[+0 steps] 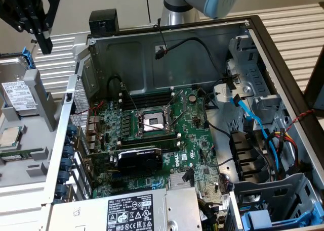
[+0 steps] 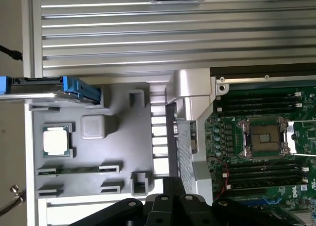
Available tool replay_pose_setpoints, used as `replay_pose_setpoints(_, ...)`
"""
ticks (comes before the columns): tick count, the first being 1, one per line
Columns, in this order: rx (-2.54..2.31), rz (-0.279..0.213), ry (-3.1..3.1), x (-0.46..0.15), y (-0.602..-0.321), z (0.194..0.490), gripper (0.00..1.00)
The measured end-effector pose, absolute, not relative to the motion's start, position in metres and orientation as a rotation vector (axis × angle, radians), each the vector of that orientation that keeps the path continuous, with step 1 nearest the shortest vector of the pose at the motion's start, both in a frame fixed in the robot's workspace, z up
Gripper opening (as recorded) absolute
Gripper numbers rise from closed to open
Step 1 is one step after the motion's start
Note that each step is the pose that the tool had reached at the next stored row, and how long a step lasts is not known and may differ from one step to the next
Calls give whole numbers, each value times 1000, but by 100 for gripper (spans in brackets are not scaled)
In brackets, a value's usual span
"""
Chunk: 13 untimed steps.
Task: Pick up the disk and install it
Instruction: 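Reach for the disk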
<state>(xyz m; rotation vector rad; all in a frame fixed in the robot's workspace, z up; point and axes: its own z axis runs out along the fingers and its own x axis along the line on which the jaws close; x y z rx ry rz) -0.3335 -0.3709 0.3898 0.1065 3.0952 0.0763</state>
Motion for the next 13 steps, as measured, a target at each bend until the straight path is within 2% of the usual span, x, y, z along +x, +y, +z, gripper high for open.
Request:
replay_pose_setpoints(8, 106, 76, 3101, -370, -369, 390, 11)
replay_pose_setpoints(13, 106, 76, 3102, -380, -354, 390, 11)
